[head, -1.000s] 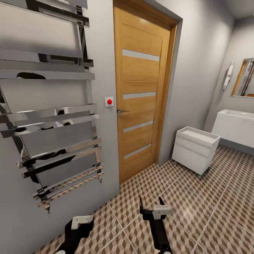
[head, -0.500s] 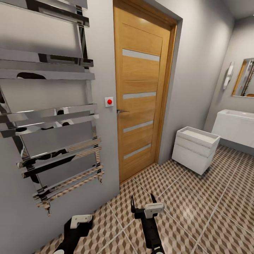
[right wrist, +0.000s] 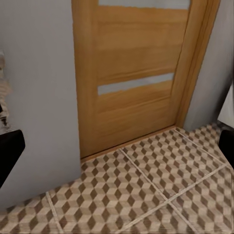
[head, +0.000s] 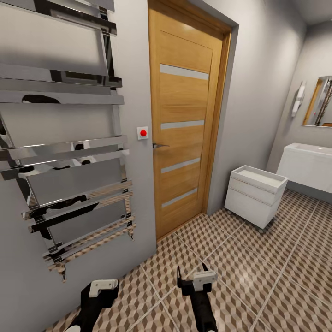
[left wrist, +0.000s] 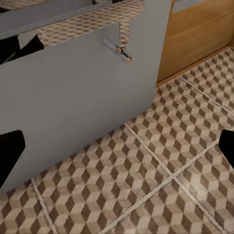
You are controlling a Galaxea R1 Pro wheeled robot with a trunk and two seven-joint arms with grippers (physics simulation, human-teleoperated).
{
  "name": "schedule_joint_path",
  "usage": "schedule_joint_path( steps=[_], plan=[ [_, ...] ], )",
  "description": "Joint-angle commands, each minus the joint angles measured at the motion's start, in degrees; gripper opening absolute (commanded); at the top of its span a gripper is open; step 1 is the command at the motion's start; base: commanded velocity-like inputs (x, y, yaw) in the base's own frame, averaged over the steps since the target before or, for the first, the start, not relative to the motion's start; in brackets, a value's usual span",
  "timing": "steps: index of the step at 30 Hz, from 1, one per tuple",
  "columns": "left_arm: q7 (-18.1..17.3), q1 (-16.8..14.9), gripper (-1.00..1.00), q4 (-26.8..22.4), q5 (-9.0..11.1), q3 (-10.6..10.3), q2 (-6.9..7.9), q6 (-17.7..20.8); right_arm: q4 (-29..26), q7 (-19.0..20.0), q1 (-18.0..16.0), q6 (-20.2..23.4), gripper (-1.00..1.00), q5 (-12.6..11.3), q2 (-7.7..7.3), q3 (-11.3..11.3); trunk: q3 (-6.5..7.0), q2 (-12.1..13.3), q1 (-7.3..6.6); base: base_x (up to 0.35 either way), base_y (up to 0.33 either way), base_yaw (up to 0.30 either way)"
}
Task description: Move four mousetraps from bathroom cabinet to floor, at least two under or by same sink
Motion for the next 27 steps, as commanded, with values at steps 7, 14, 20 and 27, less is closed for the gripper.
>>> schedule_joint_path(
  steps=[7, 14, 20, 27],
  plan=[
    [0.26, -0.02, 1.00, -0.12, -0.04, 0.16, 1.28, 0.29, -0.03, -0.35, -0.04, 3.51, 1.00, 0.64, -1.27, -0.06, -0.06, -0.03, 0.00, 0.000, 0.000, 0.000],
    [0.21, -0.02, 1.00, -0.35, 0.11, 0.29, 2.95, 0.29, -0.33, -0.30, -0.04, 2.23, 1.00, 0.63, -3.87, -0.08, -0.06, -0.03, 0.00, 0.000, 0.000, 0.000],
    [0.25, -0.02, 1.00, -0.40, 0.14, 0.18, 3.23, 0.28, -0.58, -0.52, -0.04, 0.25, 1.00, 0.59, -4.71, -0.09, -0.06, -0.03, 0.00, 0.000, 0.000, 0.000],
    [0.28, -0.02, 1.00, -0.13, 0.23, 0.00, 3.22, 0.35, -2.24, -0.71, -0.04, 2.20, 1.00, 0.24, -4.90, -5.59, -0.06, -0.03, 0.00, 0.000, 0.000, 0.000]
  ],
)
